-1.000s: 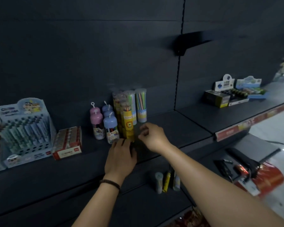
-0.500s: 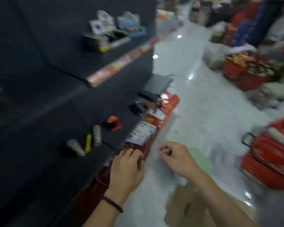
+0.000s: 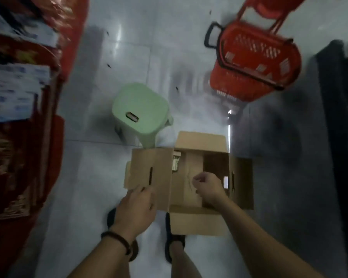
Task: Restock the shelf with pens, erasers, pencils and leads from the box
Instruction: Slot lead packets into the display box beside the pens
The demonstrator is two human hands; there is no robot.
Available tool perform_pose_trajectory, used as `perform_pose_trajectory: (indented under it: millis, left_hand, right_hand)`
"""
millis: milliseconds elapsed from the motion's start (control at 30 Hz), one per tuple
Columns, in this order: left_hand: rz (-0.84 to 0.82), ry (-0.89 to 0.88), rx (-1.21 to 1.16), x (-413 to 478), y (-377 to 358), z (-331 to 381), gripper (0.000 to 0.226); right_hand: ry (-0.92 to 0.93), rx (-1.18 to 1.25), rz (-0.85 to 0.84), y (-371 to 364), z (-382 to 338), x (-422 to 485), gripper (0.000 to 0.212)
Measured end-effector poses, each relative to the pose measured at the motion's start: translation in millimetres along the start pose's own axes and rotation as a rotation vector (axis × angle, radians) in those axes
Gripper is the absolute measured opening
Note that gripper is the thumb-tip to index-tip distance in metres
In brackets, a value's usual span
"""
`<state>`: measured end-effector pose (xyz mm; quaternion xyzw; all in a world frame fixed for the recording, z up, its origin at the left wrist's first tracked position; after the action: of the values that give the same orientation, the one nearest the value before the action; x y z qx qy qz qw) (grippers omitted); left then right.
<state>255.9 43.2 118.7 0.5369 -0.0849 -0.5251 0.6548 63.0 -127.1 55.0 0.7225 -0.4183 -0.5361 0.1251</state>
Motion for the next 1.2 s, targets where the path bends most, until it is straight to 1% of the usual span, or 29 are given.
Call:
perform_pose_trajectory:
  millis: [100,167,233,333,367,433,500,567,733,867,967,1033,1100,1200]
  left_hand:
    - [-0.094,0.016,-0.033,67,-95,-21,0.018]
    - [-0.161,0.032,-0.051,106,-153,-33,0.016]
    - [-0.208,0.07,-0.086,137,-205,-43,0.011]
    - [-0.155,0.125,-0.103,168,-261,-55,0.047]
    - [-0.143,0.144,-0.117,173,-276,-60,0.056]
    - [-0.132,0.177,-0.161,178,-299,-65,0.062]
    - [-0.077,0.175,-0.203,179,-311,-70,0.064]
    - [-0.02,0.17,-0.234,178,-314,-75,0.065]
    - [-0.024,0.16,-0.224,181,-311,-76,0.066]
    - [-0.055,0.149,-0.238,189,-311,-80,0.068]
    - [-0.071,0.152,-0.238,195,-311,-81,0.07]
    - [-0.093,0.16,-0.252,197,-313,-84,0.07]
    - [-0.103,0.189,-0.312,197,-313,-89,0.062]
    - [-0.035,0.313,-0.473,194,-298,-96,0.038]
  right_hand:
    - [-0.081,0.046,-0.026,-73,51,79,0.022]
    - [-0.145,0.087,-0.035,-118,73,125,0.019]
    - [-0.175,0.081,-0.033,-156,91,169,0.026]
    - [-0.181,0.078,0.011,-197,105,222,0.044]
    - [-0.184,0.095,0.038,-206,108,237,0.048]
    - [-0.181,0.124,0.089,-222,111,262,0.054]
    - [-0.185,0.17,0.112,-241,112,277,0.051]
    - [-0.196,0.237,0.149,-257,112,283,0.043]
    - [-0.273,0.283,0.273,-268,116,287,0.024]
    - [-0.283,0.259,0.294,-267,115,292,0.028]
    - [-0.285,0.326,0.243,-267,117,292,0.032]
    - [-0.246,0.355,0.203,-261,116,290,0.028]
    - [-0.184,0.374,0.217,-248,112,281,0.021]
    - [-0.108,0.397,0.284,-218,102,245,0.017]
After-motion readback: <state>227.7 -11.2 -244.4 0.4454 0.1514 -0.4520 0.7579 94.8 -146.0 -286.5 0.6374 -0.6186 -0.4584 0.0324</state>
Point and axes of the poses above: each hand's wrist, its own x-axis towards the middle knuckle, its own y-axis out of the back of the hand, z = x × y, the point moved 8 cm from there along x, towards the middle knuckle, and after that the axes turned 13 degrees about z, right-handed, at the moved point
